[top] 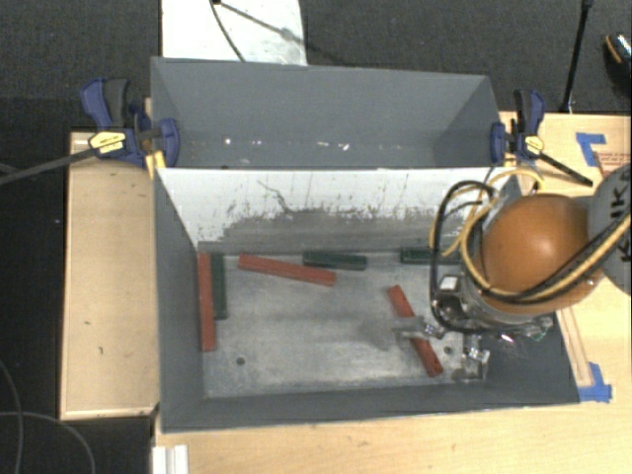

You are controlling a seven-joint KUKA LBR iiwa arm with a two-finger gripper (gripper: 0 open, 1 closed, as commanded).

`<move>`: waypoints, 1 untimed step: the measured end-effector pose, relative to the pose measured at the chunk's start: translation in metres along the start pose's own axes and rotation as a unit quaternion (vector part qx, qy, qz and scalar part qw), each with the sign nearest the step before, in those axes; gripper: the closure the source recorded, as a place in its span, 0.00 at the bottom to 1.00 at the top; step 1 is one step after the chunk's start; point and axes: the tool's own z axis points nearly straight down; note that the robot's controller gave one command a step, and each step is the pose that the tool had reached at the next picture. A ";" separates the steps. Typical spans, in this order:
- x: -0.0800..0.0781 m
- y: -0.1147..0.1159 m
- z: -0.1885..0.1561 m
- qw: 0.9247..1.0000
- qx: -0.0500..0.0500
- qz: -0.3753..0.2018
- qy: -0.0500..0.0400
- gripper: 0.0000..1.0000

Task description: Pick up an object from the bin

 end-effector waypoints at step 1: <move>0.010 -0.014 0.030 0.998 0.000 0.067 0.001 0.00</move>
Offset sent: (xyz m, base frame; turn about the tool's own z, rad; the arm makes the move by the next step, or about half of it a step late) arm 0.0054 -0.0162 -0.0304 0.1334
